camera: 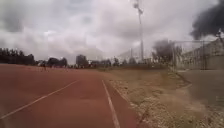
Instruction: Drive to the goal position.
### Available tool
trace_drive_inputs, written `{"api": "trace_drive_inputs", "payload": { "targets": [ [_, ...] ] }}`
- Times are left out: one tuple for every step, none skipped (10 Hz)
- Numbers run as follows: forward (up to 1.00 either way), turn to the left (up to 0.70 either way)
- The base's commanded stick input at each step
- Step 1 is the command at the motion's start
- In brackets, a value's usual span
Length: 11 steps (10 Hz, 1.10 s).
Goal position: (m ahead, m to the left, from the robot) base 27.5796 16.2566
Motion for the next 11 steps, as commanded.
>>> {"api": "trace_drive_inputs", "payload": {
  "targets": [
    [0.0,0.0],
    [0.0,0.0],
    [0.0,0.0],
    [0.0,0.0],
    [0.33,0.0],
    [0.68,0.0],
    [0.7,0.35],
    [0.7,0.35],
    [0.7,0.34],
    [0.7,0.0],
    [0.7,0.0]
  ]
}}
